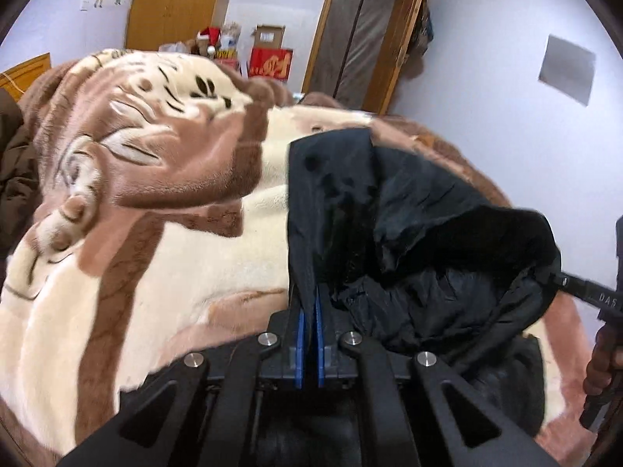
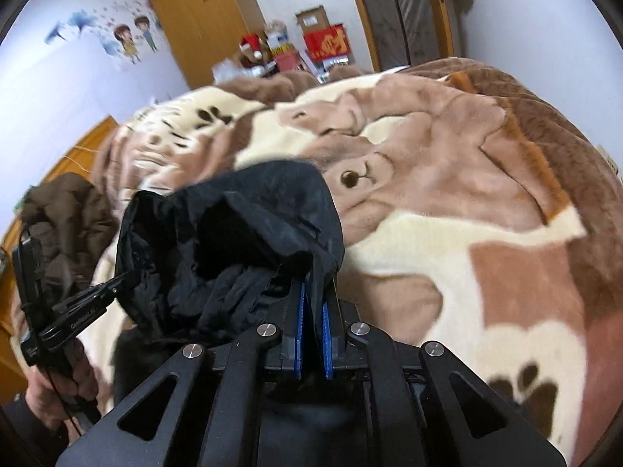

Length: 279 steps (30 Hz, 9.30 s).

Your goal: Fold large clothes

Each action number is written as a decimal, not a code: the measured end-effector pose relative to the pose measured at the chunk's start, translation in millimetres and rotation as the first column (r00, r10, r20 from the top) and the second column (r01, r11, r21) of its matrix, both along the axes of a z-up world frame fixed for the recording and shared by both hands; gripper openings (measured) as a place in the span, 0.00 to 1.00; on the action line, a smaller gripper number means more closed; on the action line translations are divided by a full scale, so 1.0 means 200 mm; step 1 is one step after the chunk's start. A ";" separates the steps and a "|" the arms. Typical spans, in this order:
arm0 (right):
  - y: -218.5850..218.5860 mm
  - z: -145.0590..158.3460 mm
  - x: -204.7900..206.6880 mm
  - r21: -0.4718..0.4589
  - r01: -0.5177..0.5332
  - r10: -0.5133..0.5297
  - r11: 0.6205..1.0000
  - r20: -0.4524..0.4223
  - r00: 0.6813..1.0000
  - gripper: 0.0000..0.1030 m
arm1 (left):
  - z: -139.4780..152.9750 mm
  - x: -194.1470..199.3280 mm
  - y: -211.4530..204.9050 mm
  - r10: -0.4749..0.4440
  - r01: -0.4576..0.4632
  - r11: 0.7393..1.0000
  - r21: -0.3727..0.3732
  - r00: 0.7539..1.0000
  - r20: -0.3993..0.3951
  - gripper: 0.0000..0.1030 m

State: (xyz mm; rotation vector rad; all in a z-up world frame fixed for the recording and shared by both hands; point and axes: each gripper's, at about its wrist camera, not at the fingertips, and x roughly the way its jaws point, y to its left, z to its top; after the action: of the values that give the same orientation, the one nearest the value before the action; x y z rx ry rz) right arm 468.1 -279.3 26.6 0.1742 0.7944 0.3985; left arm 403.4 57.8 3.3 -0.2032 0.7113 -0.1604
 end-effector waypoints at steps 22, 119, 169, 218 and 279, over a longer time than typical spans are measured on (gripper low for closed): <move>-0.16 -0.42 -0.82 -0.021 -0.001 -0.003 1.000 -0.218 0.976 0.24 | -0.29 -0.94 0.13 0.022 -0.029 0.999 -0.036 0.984 -0.177 0.04; 0.20 -0.78 -0.78 -0.130 -0.085 0.056 0.988 -0.214 0.975 0.18 | -0.63 -0.84 -0.31 -0.139 0.123 0.990 -0.075 0.953 -0.269 0.20; -0.22 -0.32 -2.05 -0.165 0.043 -0.053 0.985 -0.061 0.997 0.41 | -0.15 -2.04 -0.16 -0.025 0.037 0.995 0.094 0.992 -0.124 0.44; -0.55 -0.72 -1.85 -0.048 0.139 -0.147 0.989 -0.365 0.919 0.60 | -0.63 -1.83 0.32 0.151 -0.134 0.988 0.072 0.921 -0.359 0.70; -0.55 -0.01 -0.81 0.135 0.165 -0.142 0.977 -0.169 0.975 0.13 | 0.06 -0.83 0.49 0.156 -0.169 0.979 -0.118 0.981 -0.113 0.16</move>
State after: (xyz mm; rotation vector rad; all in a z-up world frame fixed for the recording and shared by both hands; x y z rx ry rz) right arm 307.0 -388.4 23.7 0.4082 0.9012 0.2989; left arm 238.2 155.6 15.8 -0.3928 0.7847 -0.0391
